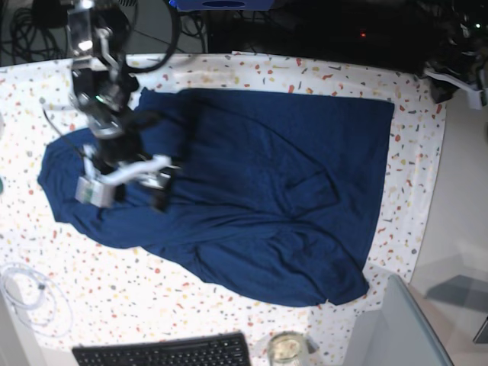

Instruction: Layout the t-shirt on the table in an organized manner, then fold the t-shirt properly

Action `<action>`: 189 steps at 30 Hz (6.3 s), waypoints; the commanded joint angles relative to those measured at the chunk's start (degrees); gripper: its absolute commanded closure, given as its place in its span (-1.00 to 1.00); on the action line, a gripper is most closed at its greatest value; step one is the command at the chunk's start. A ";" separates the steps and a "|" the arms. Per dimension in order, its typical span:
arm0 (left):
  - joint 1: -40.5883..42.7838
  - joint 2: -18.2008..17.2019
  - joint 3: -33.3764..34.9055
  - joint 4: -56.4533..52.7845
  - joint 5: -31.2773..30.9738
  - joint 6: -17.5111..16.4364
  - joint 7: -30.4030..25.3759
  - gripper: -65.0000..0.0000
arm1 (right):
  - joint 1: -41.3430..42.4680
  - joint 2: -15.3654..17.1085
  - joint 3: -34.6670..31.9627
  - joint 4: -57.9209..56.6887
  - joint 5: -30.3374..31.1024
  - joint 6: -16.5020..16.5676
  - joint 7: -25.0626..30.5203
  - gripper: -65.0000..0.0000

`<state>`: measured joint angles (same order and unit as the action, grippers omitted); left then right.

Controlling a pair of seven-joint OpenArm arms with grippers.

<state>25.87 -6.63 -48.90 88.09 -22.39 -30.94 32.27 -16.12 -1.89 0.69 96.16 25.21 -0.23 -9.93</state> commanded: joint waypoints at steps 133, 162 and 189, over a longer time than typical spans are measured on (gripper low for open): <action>-0.86 -1.67 -0.46 -5.50 0.02 -8.49 -1.02 -0.05 | -5.46 20.22 -4.07 -5.30 -14.88 8.71 -22.55 1.00; -1.03 -1.67 -0.46 -5.50 0.02 -8.49 -1.02 -0.05 | -13.73 21.80 1.47 -1.43 -14.88 8.71 -22.55 0.99; -4.55 0.88 0.16 -7.61 -0.42 -9.06 -1.11 -0.45 | -7.84 -4.13 35.14 4.37 -14.53 40.23 -22.46 -0.57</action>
<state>21.28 -5.02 -48.53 79.75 -22.24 -39.51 32.36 -23.90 -6.63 35.55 99.57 10.09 39.94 -33.54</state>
